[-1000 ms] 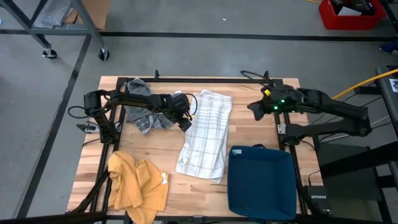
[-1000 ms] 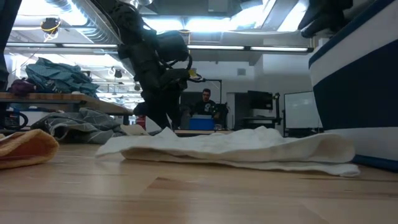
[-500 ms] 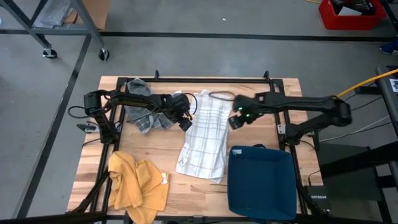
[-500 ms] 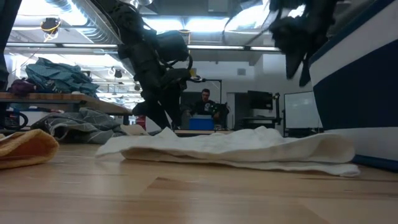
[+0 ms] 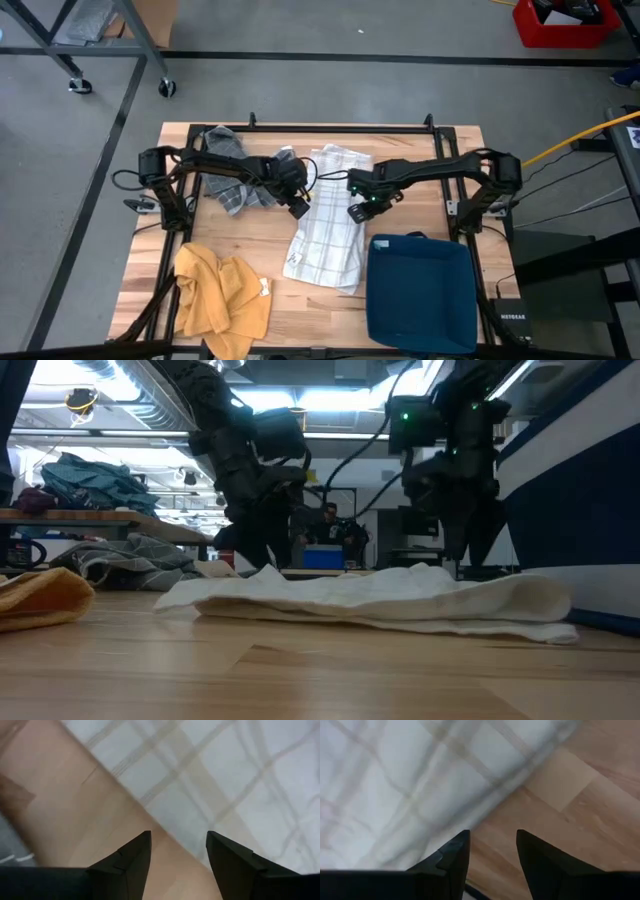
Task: Fold towel
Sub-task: Fold the white kitchen towel
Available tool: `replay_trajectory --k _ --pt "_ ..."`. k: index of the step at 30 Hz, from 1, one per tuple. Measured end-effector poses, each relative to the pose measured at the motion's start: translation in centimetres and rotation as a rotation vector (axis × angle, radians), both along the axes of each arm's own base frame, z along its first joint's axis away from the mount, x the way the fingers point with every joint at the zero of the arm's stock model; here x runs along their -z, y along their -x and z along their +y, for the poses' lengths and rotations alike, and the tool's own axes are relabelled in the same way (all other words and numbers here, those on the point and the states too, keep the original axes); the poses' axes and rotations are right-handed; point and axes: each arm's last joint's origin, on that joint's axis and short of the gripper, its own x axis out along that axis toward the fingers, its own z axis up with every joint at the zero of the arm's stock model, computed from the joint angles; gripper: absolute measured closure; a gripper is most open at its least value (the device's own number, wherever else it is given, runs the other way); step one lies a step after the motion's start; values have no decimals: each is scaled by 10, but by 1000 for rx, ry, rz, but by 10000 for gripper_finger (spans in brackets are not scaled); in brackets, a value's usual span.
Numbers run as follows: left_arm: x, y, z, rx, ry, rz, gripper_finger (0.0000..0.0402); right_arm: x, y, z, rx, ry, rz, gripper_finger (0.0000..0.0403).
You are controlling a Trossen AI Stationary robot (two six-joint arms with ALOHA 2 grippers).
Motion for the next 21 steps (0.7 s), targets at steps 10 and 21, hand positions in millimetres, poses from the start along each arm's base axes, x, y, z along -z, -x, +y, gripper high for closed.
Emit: replay_trajectory --k 10,21 --pt "16 -1 5 -22 -4 62 219 7 -7 -21 57 4 -63 237" --pt "21 -4 6 -18 2 58 219 6 -5 -29 187 -59 -54 237"
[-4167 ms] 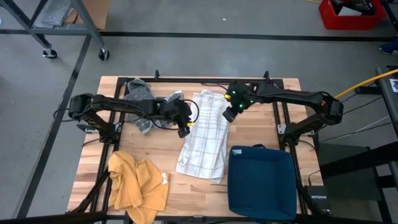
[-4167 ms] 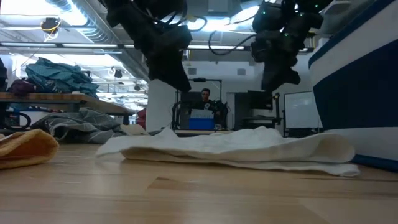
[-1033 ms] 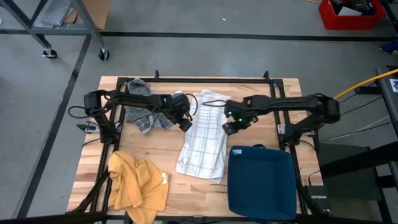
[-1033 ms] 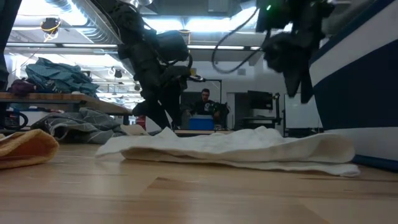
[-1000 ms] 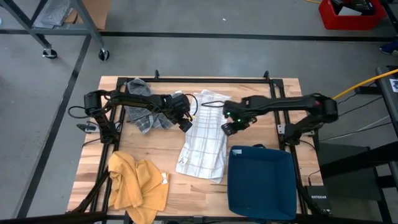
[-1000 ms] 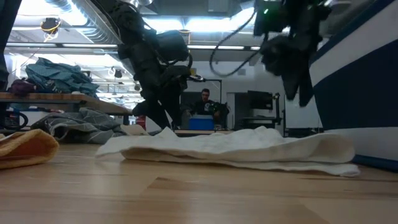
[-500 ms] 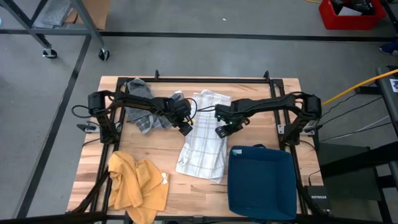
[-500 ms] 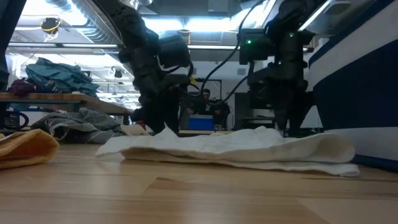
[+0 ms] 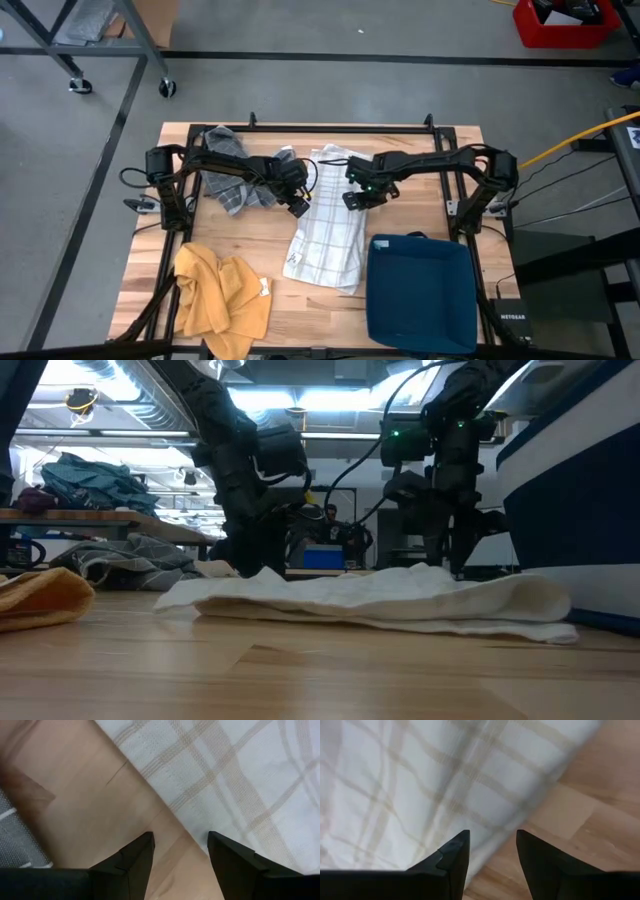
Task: Fold towel
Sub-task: Fold the white kitchen towel
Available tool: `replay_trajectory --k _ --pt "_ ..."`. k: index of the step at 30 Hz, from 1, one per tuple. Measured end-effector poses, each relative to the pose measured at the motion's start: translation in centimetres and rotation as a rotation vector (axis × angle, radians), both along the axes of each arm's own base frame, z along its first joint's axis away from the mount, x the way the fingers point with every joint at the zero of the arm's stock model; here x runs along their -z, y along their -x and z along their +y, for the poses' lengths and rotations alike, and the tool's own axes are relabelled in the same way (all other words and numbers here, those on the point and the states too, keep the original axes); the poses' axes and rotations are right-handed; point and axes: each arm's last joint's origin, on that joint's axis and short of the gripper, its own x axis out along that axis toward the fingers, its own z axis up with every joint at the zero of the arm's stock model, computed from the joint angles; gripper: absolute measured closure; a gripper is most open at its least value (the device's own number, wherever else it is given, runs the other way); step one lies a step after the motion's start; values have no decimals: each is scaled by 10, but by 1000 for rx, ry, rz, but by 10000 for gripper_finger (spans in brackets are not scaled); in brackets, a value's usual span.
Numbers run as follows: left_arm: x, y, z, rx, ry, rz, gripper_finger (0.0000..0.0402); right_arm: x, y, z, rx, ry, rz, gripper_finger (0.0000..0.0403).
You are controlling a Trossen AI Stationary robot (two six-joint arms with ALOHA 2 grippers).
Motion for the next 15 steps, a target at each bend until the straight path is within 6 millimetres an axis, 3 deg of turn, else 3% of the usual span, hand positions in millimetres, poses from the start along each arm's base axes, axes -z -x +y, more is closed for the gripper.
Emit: replay_trajectory --k 7,15 --pt "0 0 1 18 -8 -4 219 3 4 0 42 26 51 237" --pt "1 0 1 42 -20 -7 219 37 14 5 204 -81 -48 237"
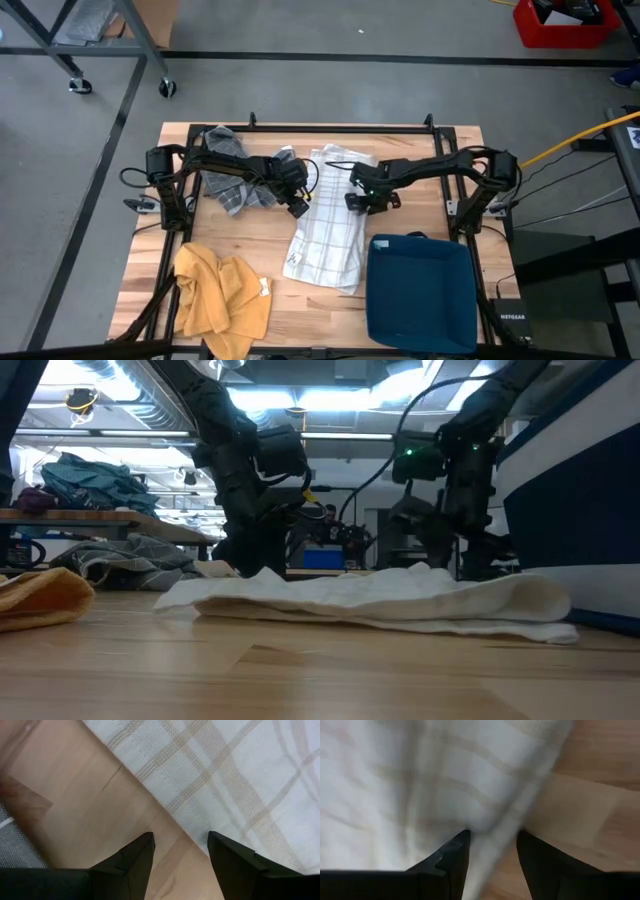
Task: Fold towel
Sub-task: Fold the white kitchen towel
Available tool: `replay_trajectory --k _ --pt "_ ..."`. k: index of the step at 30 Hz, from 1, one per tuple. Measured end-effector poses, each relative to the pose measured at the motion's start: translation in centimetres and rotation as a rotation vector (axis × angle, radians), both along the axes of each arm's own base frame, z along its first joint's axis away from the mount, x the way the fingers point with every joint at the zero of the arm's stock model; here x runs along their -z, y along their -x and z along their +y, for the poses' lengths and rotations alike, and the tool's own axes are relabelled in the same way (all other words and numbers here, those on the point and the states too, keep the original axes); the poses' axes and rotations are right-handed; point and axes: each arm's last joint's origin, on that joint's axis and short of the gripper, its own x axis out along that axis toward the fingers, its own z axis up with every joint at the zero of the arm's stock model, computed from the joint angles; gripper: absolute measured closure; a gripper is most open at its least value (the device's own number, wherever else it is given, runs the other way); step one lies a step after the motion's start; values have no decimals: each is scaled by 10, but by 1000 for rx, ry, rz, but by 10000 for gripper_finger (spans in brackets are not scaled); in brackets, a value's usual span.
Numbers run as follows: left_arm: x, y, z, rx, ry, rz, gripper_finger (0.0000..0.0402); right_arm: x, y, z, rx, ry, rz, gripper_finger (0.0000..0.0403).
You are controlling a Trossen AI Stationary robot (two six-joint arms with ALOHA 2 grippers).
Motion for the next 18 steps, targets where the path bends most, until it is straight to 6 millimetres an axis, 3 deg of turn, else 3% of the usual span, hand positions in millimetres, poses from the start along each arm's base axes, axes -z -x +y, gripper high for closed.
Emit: replay_trajectory --k 18 --pt "0 -2 1 11 -14 -24 219 5 -2 -1 65 48 -37 237"
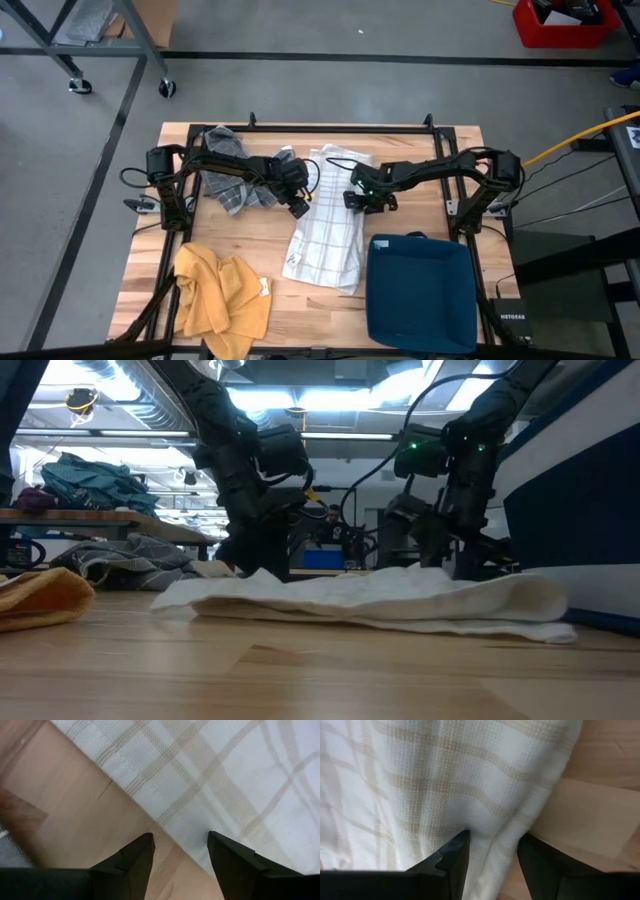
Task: Fold towel
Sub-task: Fold the white kitchen towel
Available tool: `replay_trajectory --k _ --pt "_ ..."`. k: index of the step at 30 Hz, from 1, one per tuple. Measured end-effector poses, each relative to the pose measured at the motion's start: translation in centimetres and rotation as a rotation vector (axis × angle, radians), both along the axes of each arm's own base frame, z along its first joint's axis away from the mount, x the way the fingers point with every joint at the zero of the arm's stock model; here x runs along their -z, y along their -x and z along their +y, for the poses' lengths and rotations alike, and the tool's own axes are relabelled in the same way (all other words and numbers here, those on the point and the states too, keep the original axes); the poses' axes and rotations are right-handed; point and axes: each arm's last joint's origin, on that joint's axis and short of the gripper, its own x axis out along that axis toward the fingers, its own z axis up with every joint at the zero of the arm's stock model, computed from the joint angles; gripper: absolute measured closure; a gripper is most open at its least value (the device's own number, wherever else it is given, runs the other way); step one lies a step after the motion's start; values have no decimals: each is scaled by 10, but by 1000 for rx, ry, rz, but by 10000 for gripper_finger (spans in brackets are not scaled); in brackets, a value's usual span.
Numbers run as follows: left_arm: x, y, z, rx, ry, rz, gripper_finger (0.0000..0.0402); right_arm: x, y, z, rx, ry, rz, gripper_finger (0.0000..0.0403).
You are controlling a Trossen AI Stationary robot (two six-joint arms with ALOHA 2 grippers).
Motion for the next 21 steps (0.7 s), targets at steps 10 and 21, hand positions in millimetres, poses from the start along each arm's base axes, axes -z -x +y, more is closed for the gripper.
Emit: replay_trajectory --k 10,21 --pt "0 -1 -2 -24 30 -3 219 0 -1 -1 3 20 -8 237" --pt "11 -11 -11 -35 55 -22 219 -2 -6 -2 -3 13 -66 237"
